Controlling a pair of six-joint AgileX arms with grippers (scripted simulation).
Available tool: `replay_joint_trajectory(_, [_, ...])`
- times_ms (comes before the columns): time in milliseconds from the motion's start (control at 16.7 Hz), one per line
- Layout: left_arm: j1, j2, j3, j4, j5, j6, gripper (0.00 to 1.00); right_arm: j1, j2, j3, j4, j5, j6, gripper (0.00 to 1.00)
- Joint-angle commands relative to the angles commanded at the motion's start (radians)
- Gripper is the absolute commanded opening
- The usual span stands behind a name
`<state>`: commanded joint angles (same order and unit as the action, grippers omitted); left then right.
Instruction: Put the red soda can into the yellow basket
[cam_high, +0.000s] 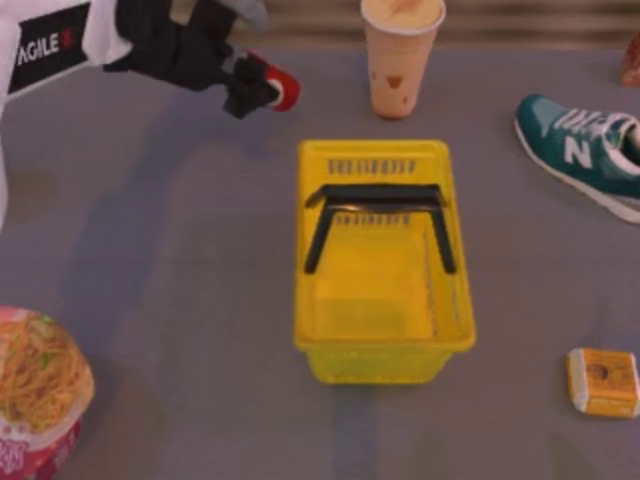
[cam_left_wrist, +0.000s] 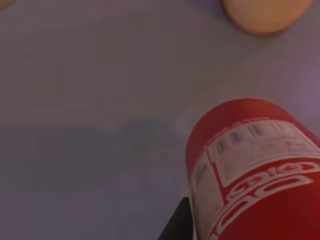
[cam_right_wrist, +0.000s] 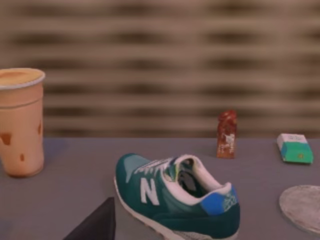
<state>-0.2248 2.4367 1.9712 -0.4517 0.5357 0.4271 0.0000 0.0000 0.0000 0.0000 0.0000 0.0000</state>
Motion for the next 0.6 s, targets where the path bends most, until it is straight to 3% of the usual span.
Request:
replay_joint_trajectory(360, [-0.047, -0.143, -0.321, 0.638, 0.374, -0.199, 0.00, 0.000, 0.000, 0.000, 0.000, 0.000, 0.000, 1.00])
replay_joint_trajectory(600, [-0.074, -0.238, -0.505, 0.978, 0.586, -0.308, 0.00, 0.000, 0.000, 0.000, 0.000, 0.000, 0.000, 1.00])
